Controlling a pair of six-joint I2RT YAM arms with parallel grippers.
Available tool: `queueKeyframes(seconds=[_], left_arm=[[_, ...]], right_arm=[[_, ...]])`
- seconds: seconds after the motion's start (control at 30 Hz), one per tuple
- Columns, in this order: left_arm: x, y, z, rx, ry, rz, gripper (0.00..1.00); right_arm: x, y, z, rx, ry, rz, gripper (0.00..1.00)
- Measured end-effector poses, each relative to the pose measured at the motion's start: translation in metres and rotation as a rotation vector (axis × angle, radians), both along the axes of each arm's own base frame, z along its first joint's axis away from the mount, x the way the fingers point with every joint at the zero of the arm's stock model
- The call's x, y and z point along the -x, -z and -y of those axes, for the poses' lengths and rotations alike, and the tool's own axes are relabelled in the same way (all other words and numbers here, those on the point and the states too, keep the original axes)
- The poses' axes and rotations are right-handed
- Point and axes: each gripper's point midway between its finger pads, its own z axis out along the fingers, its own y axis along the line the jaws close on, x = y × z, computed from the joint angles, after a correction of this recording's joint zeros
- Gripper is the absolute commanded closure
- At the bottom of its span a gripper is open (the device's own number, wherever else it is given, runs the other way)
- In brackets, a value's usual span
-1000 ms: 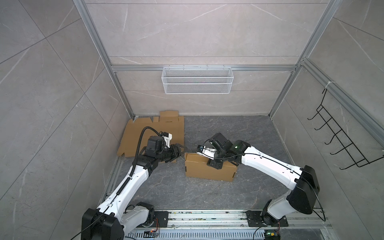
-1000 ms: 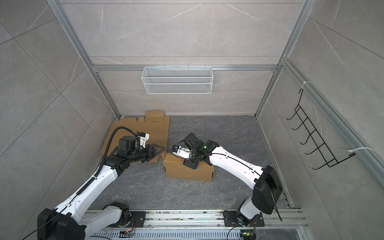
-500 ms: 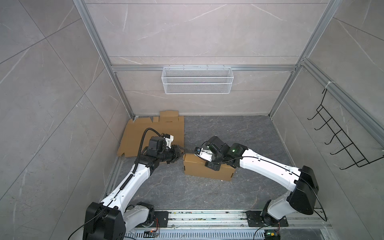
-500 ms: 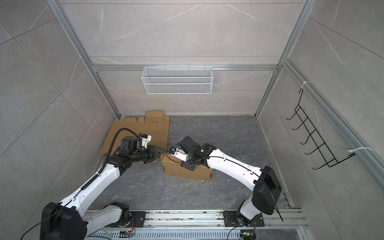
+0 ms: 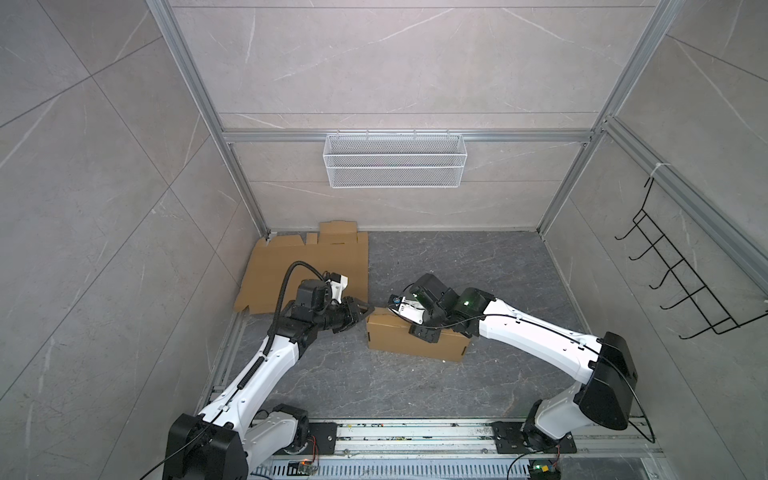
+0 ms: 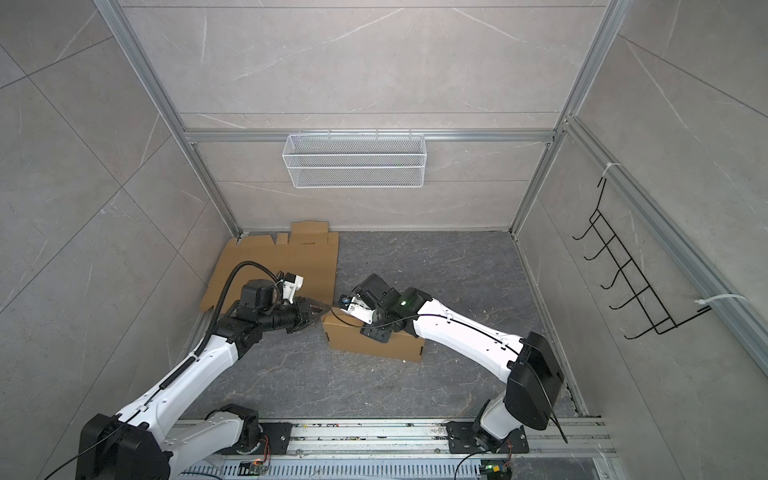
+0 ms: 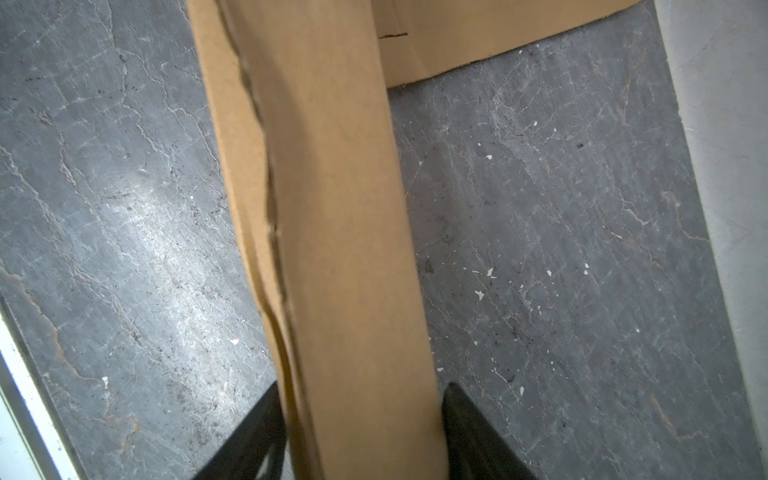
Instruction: Fold the paper box
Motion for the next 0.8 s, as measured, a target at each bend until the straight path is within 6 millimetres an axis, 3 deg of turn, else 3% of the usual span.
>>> queueKeyframes(seconds=[0.33,0.5,0.8], left_arm=[[0.0,0.006,-0.001,-0.036,0.024,0.068,0.7],[0.002,0.009,-0.005,-0.085,0.02,0.061,0.56],[0.007,0.018,-0.008,-0.121,0.022,0.033,0.66]], right_arm=[[0.0,0.002,0.0,0.0,0.008,0.002,0.37],[0.001,0.005,0.001,0.003,0.009,0.0,0.34],[0.002,0.009,0.001,0.006,0.011,-0.004,0.34]])
